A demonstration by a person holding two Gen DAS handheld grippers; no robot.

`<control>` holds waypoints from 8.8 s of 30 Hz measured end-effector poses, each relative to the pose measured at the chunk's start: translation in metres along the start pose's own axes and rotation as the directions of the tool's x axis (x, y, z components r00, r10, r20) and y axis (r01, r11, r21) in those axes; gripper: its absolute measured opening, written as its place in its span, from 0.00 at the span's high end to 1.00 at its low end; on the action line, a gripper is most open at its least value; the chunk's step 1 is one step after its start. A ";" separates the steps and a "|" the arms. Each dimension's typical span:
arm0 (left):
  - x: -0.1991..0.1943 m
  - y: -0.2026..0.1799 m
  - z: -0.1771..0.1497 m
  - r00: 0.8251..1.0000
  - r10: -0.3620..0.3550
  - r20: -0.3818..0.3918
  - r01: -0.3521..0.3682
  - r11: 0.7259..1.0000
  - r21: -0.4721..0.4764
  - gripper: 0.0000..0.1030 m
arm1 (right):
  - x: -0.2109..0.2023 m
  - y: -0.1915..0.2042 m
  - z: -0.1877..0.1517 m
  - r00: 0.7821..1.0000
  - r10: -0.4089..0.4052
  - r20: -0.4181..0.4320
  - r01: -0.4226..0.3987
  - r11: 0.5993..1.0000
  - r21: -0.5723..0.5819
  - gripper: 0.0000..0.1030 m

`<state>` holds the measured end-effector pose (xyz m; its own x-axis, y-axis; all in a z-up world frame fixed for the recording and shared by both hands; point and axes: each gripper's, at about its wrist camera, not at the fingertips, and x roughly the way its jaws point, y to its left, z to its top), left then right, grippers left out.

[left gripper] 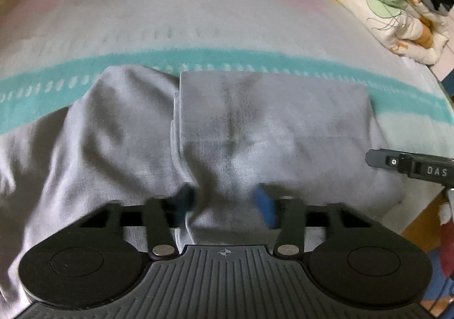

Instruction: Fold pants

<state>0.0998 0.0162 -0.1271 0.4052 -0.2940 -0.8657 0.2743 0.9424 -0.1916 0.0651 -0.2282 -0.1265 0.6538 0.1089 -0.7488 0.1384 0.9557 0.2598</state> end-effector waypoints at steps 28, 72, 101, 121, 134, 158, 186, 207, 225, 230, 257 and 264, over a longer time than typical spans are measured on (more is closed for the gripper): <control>-0.018 0.039 -0.011 0.992 -0.112 -0.058 0.097 0.971 -0.217 0.93 | -0.004 0.022 -0.017 0.988 -0.098 -0.120 0.056 0.948 -0.314 0.62; -0.014 0.016 0.024 0.990 -0.008 0.138 0.025 0.993 -0.118 0.74 | -0.017 -0.005 0.029 0.997 0.020 0.068 -0.015 0.997 -0.078 0.74; -0.085 0.099 -0.059 0.943 0.195 0.270 -0.078 0.918 -0.389 0.58 | 0.040 0.111 0.024 0.984 0.180 0.009 -0.175 0.963 -0.204 0.74; -0.122 0.141 -0.135 0.945 0.201 0.256 0.005 0.778 -0.628 0.03 | 0.064 0.207 -0.035 0.977 0.148 -0.157 -0.210 0.816 -0.539 0.58; -0.095 0.166 -0.152 0.939 0.230 0.256 0.030 0.685 -0.728 0.00 | 0.064 0.200 -0.029 0.972 0.164 -0.166 -0.228 0.818 -0.528 0.55; -0.096 0.153 -0.155 0.884 0.320 0.341 0.005 0.722 -0.692 0.00 | 0.062 0.208 -0.037 0.976 0.141 -0.164 -0.212 0.773 -0.598 0.48; -0.087 0.234 -0.159 0.833 0.194 0.519 0.372 0.499 -0.783 0.30 | 0.060 0.208 -0.036 0.972 0.164 -0.169 -0.233 0.775 -0.587 0.43; -0.135 0.168 -0.130 0.744 0.388 0.544 0.071 0.763 -0.642 0.88 | 0.093 0.197 0.026 0.965 0.247 -0.090 -0.263 0.925 -0.274 0.92; -0.151 0.127 -0.104 0.685 0.364 0.632 0.030 0.852 -0.523 0.88 | 0.070 0.187 -0.028 0.940 0.251 -0.230 -0.323 0.872 -0.368 0.89; -0.156 0.069 -0.079 0.651 0.300 0.698 -0.056 0.935 -0.350 0.88 | 0.049 0.160 -0.013 0.932 0.311 -0.187 -0.355 0.889 -0.290 0.88; -0.058 -0.052 -0.020 0.813 -0.088 0.576 0.100 0.995 0.011 0.58 | -0.016 -0.035 0.025 0.990 0.089 0.112 -0.106 0.982 0.156 0.51; 0.008 -0.056 -0.011 0.956 -0.156 0.250 0.162 0.987 -0.005 0.58 | -0.004 -0.017 0.022 0.978 0.207 0.027 -0.209 0.970 0.123 0.19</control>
<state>0.0783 -0.0368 -0.1288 0.5629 -0.4676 -0.6815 0.3321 0.8830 -0.3316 0.0767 -0.2504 -0.1145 0.6882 0.2969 -0.6620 0.0890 0.8710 0.4832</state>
